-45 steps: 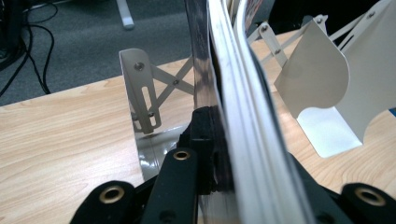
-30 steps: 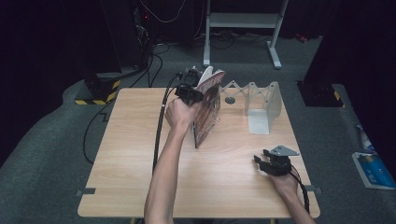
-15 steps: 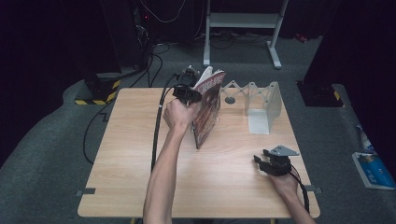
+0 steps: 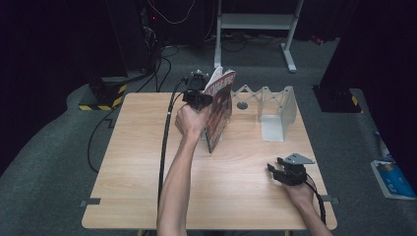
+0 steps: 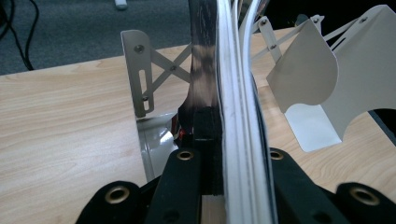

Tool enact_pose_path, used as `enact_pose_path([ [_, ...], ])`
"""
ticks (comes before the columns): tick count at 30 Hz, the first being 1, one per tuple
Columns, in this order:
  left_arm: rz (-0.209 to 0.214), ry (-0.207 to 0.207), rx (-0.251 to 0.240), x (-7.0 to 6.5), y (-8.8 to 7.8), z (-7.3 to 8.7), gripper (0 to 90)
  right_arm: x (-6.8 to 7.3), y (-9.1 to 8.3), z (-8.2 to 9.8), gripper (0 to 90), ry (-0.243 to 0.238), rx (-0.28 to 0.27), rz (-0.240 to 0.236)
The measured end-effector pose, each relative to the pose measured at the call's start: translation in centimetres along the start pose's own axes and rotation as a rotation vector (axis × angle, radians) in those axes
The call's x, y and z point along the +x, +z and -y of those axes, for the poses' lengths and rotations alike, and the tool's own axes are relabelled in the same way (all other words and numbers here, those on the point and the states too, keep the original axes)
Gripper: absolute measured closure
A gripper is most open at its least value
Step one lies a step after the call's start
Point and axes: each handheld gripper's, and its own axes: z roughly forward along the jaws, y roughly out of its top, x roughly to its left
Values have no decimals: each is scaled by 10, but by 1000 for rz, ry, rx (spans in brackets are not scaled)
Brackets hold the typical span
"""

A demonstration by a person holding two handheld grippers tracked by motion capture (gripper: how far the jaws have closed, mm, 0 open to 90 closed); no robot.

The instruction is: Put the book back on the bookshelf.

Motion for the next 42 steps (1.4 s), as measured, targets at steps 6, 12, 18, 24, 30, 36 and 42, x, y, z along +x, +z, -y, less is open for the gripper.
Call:
enact_pose_path([
  [6,-18,-20,-41,-2,5,1,836,0,0,0,466,1,1,0],
  [12,-27,-43,-83,-1,8,5,835,0,0,0,467,0,1,-2],
  [18,-37,-51,-124,-3,11,8,835,0,0,0,466,-1,1,-1],
  [24,-48,-68,-161,-2,14,12,836,0,0,0,466,2,1,-2],
  [30,-45,-98,-171,0,16,14,832,0,0,0,465,-4,-1,-3],
  [36,-60,-90,-146,3,15,15,819,0,0,0,464,-4,-1,-4],
  [42,-85,-72,-125,7,14,16,793,1,0,0,463,0,-1,-5],
])
